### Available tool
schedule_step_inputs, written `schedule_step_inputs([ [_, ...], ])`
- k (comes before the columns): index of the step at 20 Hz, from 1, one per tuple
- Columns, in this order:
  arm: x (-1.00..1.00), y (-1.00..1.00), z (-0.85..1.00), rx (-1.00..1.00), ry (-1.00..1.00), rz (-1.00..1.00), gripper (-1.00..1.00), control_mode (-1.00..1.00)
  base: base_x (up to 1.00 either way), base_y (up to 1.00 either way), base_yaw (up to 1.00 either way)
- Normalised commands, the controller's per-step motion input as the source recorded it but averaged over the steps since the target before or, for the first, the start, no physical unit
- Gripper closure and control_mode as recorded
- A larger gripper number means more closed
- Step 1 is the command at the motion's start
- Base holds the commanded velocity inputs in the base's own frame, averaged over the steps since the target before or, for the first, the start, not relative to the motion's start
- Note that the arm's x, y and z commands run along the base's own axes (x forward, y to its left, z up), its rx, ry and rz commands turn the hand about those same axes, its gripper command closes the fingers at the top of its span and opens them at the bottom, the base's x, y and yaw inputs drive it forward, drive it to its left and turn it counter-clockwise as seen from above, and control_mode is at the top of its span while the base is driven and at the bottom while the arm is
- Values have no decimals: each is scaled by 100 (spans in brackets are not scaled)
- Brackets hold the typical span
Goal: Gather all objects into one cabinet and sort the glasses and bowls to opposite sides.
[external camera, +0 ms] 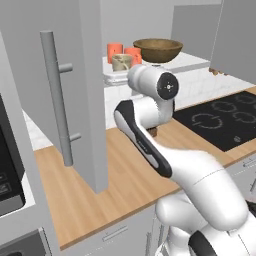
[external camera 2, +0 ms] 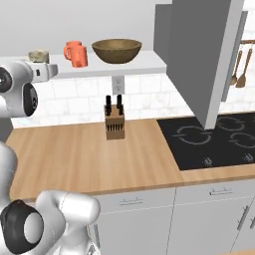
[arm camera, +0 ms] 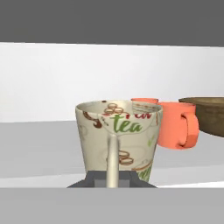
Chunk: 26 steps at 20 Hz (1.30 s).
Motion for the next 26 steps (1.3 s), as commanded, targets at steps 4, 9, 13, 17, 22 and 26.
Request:
schedule_step_inputs([
  [4, 60, 10, 0, 0, 10, -2, 100, -100, 0, 0, 0],
  [9, 54, 5, -7, 0, 3, 0, 100, -100, 0, 0, 0],
  [13, 46, 9, -23, 0, 0, 0, 100, -100, 0, 0, 0],
  [17, 40, 15, -27, 0, 0, 0, 100, -100, 0, 0, 0],
  [22, 40, 19, -21, 0, 6, 0, 100, -100, 0, 0, 0],
  [26, 50, 14, -30, 0, 4, 0, 100, -100, 0, 0, 0],
])
